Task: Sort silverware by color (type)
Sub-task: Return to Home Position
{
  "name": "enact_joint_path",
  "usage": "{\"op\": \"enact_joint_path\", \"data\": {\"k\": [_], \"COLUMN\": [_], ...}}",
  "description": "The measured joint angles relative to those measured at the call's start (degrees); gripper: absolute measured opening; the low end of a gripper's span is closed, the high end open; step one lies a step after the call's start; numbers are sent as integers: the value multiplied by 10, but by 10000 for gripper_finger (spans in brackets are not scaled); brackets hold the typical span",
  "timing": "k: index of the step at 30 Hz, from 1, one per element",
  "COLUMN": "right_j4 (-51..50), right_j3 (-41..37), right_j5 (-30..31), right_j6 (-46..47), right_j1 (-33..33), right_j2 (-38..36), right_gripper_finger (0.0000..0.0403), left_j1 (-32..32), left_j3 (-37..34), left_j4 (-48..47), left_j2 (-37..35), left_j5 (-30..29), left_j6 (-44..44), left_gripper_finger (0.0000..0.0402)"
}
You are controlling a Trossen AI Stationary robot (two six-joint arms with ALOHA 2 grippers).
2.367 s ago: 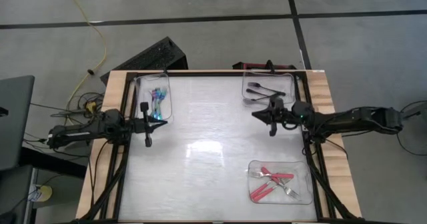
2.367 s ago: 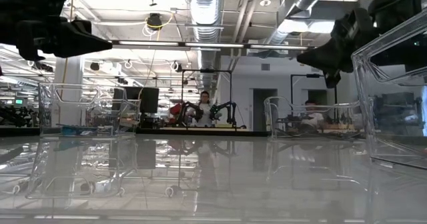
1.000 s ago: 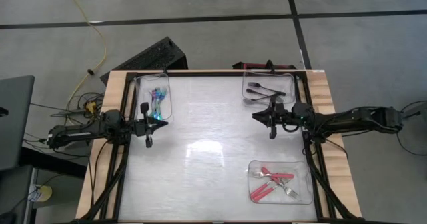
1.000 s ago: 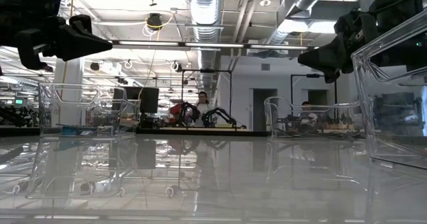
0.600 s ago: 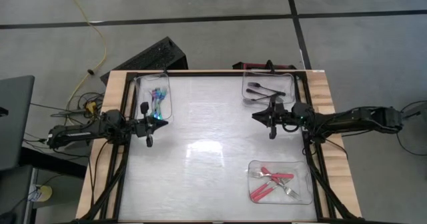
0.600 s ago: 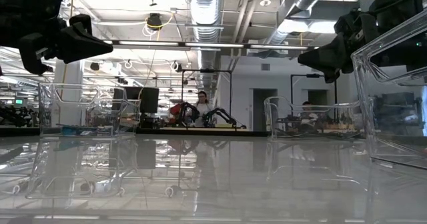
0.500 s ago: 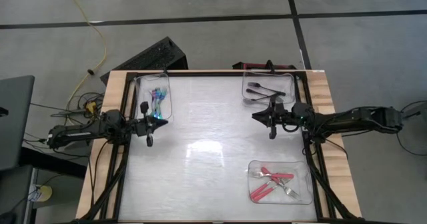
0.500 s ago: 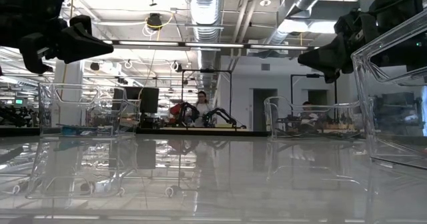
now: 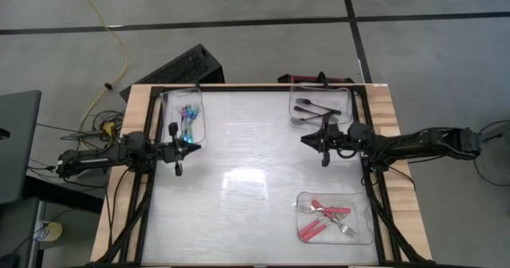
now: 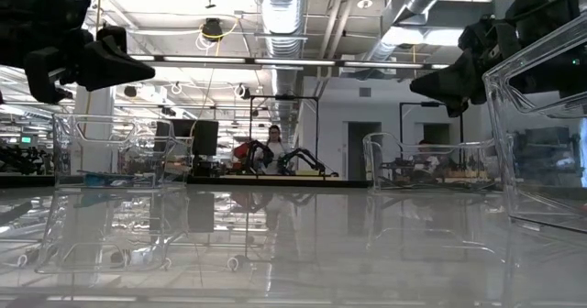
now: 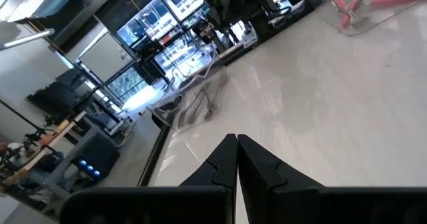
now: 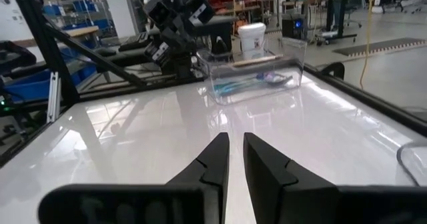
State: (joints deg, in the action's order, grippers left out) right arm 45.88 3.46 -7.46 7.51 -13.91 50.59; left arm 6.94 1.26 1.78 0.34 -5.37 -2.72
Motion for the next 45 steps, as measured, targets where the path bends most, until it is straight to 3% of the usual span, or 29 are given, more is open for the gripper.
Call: {"op": "enact_joint_path", "data": {"k": [9,13,22,27,33,37,45], "right_j4": [-56,-50,-49,-100,-334,-416,-551], "right_j3": [0,0,16,16,16,16,16], "right_j5": [0,-1,-15,-13,33,39,91], "right_j6": [2,74,42,8,-17,-65,-110], "right_j1": [0,0,41,68,62,76,90], "right_j2": [0,0,-21,-111,-281,-367,-453], "right_gripper_finger": [72,72,48,14,18,17,17], "left_j1": [0,0,0,0,0,0,0], "left_j3": [0,0,0,0,0,0,0], "left_j4": [-14,-14,-14,-13,-12,-11,-11], "left_j2": [0,0,0,0,0,0,0], "left_j5": [-1,-2,-3,-3,-11,-11,-11], "left_j6": [0,0,-1,-1,-1,-5,-15], "left_gripper_finger": [0,0,0,0,0,0,0]}}
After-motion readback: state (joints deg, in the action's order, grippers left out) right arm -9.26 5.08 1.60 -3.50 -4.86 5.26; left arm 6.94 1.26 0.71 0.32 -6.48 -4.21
